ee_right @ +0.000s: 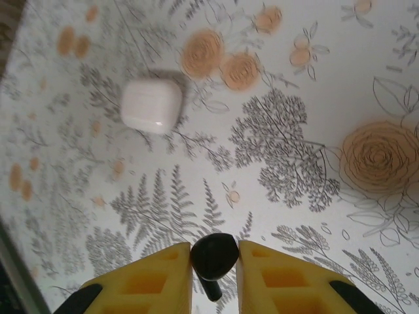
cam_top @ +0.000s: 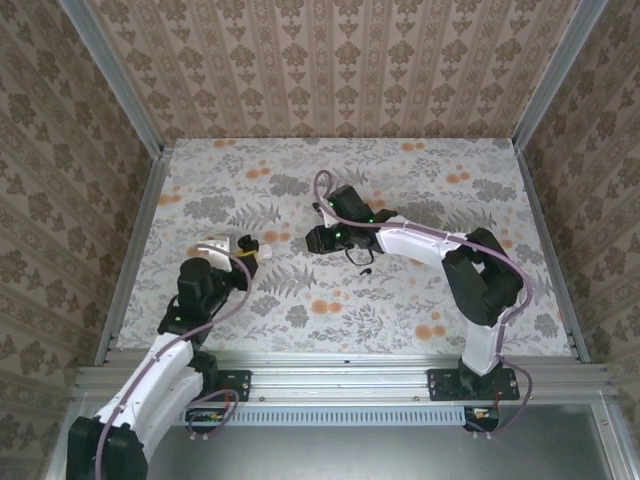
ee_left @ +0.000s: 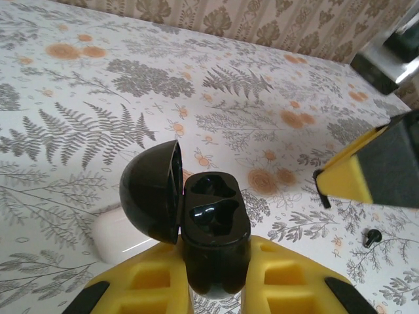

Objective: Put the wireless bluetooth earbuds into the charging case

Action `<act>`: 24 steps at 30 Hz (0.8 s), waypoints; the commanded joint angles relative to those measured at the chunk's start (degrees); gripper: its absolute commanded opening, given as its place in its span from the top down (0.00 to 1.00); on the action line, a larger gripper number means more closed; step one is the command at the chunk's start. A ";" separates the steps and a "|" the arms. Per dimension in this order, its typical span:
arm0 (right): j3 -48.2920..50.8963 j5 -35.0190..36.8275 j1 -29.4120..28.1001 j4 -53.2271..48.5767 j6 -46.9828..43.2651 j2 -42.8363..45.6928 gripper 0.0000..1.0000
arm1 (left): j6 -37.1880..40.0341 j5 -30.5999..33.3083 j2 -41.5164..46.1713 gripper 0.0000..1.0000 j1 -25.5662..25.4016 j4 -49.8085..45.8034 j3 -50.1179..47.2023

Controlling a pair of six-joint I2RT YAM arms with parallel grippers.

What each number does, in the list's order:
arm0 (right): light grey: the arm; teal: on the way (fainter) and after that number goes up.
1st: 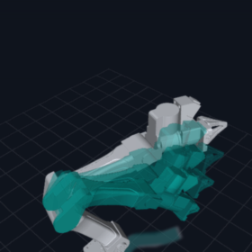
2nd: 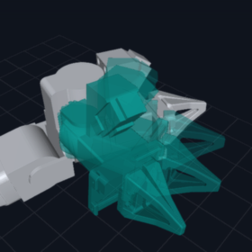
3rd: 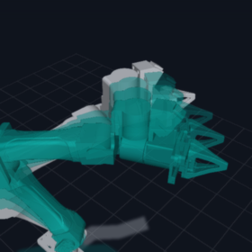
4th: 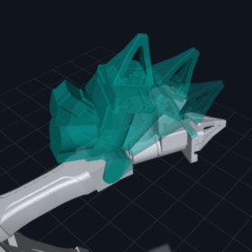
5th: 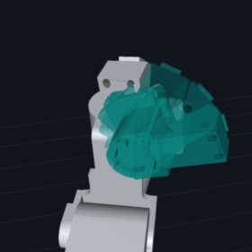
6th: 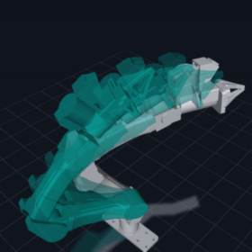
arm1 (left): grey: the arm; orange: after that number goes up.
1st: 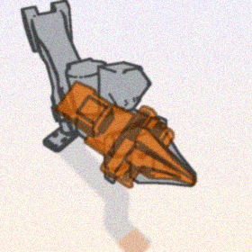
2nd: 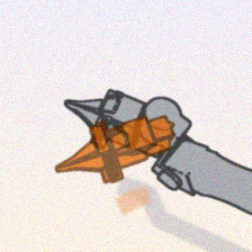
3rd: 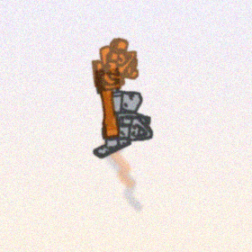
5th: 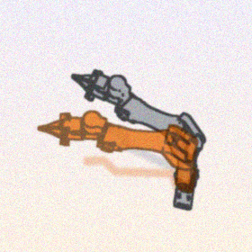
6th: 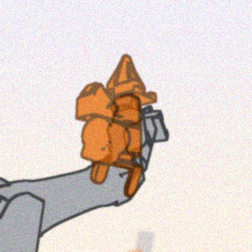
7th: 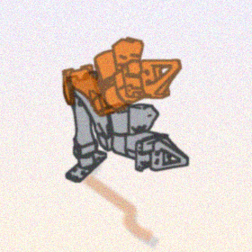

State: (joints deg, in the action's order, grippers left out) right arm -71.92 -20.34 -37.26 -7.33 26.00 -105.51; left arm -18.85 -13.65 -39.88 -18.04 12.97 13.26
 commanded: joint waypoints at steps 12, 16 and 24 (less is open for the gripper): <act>9.77 -8.35 0.91 24.19 5.15 10.80 0.77 | 10.75 -5.71 -10.07 0.92 -5.52 20.72 -0.20; 12.18 -9.28 0.29 30.06 5.03 13.12 0.78 | 11.62 -7.80 -14.02 0.92 -6.87 24.14 1.25; 13.40 -9.46 -1.59 35.34 4.94 13.99 0.77 | 13.37 -10.42 -16.21 0.92 -8.91 26.03 3.16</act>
State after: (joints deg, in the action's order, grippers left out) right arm -59.07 -28.18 -38.00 23.73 30.46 -92.60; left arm -7.44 -21.67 -56.27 -25.76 35.03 14.57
